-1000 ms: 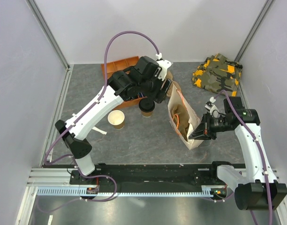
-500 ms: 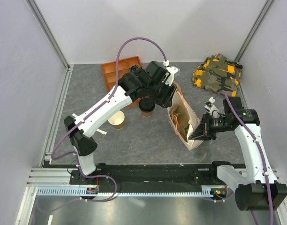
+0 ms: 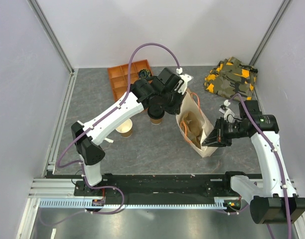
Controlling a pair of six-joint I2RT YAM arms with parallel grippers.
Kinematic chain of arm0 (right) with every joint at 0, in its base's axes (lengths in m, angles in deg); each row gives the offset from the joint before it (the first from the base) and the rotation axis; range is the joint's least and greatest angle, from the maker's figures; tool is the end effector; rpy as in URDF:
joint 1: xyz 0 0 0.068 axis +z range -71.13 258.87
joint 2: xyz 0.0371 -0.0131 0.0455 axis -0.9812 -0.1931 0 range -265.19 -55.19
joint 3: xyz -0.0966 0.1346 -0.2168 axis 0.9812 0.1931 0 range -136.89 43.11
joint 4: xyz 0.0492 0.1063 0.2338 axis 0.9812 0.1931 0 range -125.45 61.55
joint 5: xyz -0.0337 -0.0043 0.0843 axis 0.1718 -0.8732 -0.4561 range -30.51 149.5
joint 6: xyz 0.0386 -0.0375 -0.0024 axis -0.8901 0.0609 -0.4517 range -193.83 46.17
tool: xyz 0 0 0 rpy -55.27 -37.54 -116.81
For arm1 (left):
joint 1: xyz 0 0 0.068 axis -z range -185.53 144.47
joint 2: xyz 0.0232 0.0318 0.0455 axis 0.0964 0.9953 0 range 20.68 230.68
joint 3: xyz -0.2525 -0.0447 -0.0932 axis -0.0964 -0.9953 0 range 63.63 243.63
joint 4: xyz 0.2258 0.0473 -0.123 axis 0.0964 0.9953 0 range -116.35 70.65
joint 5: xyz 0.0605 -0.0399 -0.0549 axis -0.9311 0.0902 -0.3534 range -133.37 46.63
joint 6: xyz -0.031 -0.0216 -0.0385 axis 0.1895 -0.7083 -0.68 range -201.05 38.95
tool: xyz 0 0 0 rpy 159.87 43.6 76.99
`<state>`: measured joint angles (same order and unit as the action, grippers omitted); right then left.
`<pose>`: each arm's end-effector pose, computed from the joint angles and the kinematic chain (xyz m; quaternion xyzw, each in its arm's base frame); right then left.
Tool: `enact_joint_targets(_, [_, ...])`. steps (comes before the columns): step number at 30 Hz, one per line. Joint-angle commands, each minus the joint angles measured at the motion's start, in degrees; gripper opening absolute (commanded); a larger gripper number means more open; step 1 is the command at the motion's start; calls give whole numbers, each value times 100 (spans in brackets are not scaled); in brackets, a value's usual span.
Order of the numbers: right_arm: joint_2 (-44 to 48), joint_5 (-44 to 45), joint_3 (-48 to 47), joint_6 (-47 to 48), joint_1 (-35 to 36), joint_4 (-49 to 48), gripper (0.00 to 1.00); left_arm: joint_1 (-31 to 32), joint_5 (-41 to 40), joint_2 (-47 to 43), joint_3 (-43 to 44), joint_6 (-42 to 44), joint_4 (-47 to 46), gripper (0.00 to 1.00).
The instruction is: Pack the takeout coffee
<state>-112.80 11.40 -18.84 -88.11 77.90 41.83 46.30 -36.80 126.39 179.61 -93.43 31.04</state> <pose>0.1475 0.0240 0.3215 0.0599 0.9032 0.4159 0.0879 0.2417 -0.3141 0.3902 0.3334 0.8677 -0.2391 0.2808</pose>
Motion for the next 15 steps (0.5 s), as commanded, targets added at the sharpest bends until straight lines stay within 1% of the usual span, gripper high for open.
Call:
enact_joint_targets(1, [-14, 195, -335, 127, 18, 86, 26, 20, 64, -112, -41, 34, -8, 2])
enact_joint_targets(3, [-49, 265, -448, 171, 18, 112, 29, 20, 55, -147, -49, 60, 70, 2])
enact_joint_targets(5, [-84, 371, -641, 215, 18, 138, 40, 11, 64, -226, -102, 148, 115, 2])
enact_joint_targets(9, [-111, 608, -1134, 373, 18, 139, 56, 11, 81, -384, -295, 280, 141, 2])
enact_joint_targets(10, [-111, 687, -1239, 417, 18, 139, 68, 11, 99, -393, -296, 332, 150, 2])
enact_joint_targets(11, [-119, 705, -1423, 426, 18, 113, 74, 11, 108, -402, -296, 350, 150, 2])
enact_joint_targets(12, [-119, 696, -1503, 426, 18, 86, 78, 20, 117, -402, -278, 359, 150, 2])
enact_joint_targets(13, [-119, 731, -1582, 418, 18, 69, 87, 11, 134, -393, -217, 368, 159, 2])
enact_joint_targets(15, [-93, 828, -1793, 426, 18, -28, 94, 11, 204, -385, -155, 377, 168, 2])
